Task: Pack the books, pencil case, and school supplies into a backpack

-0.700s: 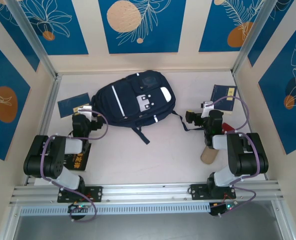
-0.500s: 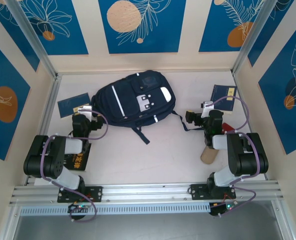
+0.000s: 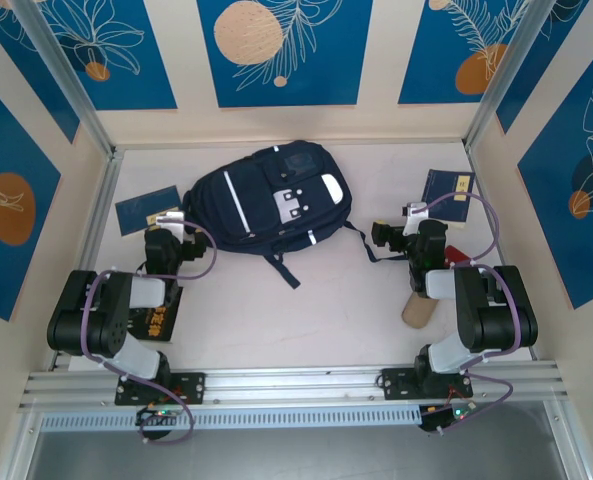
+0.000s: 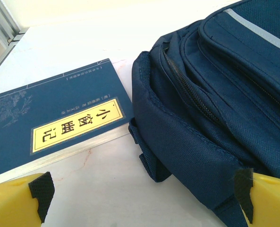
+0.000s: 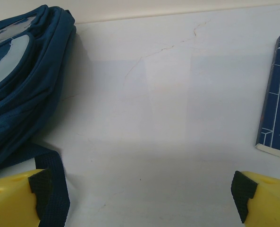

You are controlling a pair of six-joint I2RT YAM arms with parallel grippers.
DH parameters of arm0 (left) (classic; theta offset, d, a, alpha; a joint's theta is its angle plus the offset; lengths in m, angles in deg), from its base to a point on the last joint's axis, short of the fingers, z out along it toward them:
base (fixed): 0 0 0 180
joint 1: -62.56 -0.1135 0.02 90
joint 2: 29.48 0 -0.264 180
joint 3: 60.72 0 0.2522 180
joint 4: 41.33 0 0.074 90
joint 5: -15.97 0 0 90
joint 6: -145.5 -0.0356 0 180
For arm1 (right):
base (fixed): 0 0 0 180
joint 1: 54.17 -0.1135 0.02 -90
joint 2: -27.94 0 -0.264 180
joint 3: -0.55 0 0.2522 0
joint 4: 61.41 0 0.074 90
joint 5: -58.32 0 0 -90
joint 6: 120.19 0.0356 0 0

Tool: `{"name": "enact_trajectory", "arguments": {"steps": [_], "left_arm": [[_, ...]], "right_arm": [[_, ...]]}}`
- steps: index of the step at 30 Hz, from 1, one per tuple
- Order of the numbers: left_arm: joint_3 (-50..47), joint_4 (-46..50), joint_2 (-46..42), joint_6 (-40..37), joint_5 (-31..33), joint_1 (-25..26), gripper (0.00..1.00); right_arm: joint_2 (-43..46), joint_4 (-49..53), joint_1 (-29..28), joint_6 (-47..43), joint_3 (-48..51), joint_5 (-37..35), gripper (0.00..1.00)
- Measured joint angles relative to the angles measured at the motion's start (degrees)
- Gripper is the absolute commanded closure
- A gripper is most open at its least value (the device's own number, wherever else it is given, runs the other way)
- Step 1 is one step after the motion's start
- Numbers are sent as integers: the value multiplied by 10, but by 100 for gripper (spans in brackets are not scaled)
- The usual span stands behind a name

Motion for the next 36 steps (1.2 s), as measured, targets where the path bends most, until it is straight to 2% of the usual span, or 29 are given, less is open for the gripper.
{"name": "enact_trajectory", "arguments": {"steps": [8,13,18,23,27,30,31,34,36], "left_arm": [[-3,5,-15,5,11,0,0],[-1,65,-97,8,16,0,0],[71,235,-181,40,14,0,0],[203,424,-217,108,-27,0,0],[289,524,-195,172,-76,0,0],[334,560,-136,215,-124,1,5],[342,565,-113,228,-139,2,5],[365,579,-36,269,-181,3,15],[386,591,14,285,-205,7,18]], "right_arm": [[7,-7,0,0,10,3,1],[91,61,-8,2,6,-23,1],[180,191,-26,33,-57,-54,1],[227,356,-46,123,-153,-61,1],[208,490,-53,204,-236,-42,2],[169,547,-68,237,-272,-19,4],[151,562,-81,244,-278,-12,4],[108,602,-126,259,-288,-3,4],[86,620,-150,268,-292,7,4]]}}
